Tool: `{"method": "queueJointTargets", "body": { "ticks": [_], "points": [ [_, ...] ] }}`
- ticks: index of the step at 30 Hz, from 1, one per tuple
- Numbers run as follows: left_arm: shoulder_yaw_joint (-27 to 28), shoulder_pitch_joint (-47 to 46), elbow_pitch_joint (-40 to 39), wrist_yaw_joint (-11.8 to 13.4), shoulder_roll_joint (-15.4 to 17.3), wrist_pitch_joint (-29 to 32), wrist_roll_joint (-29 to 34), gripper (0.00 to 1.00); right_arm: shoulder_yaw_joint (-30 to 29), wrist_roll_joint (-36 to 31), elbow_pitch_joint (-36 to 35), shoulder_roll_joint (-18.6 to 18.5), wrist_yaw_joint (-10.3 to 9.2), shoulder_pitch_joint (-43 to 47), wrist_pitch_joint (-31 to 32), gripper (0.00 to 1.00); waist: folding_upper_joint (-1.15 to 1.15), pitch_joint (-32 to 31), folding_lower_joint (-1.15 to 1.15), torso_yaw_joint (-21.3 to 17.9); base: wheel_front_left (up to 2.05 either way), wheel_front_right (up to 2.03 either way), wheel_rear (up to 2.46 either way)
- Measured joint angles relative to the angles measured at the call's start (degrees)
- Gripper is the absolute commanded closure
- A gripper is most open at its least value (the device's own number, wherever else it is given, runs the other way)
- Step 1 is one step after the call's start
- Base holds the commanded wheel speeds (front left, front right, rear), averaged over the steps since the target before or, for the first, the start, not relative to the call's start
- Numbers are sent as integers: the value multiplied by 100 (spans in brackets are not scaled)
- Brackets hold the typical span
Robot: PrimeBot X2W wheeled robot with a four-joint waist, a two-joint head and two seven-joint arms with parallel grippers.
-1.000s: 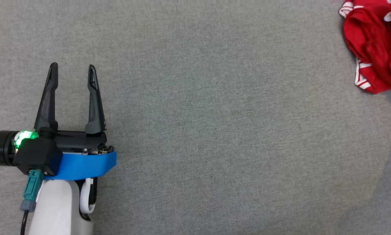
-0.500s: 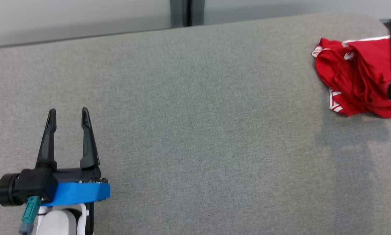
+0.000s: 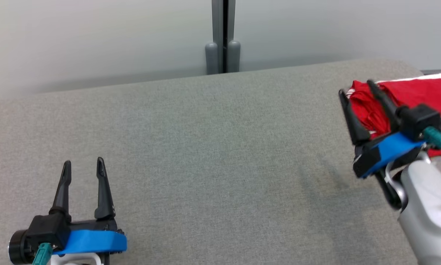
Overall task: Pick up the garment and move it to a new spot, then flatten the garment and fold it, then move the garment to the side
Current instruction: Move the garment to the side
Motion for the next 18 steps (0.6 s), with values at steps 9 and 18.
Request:
{"method": "queueJointTargets", "body": {
  "ticks": [9,18],
  "points": [
    [30,153,258,-1,-32,0,-67,0,-516,-5,-595,349,0,1111,-1,0,0,-343,0,150,0,0,0],
    [-18,175,426,-16,-52,0,-85,0,-1050,-260,-1089,682,0,2076,-1,0,0,-497,1,292,0,0,0]
  ]
}}
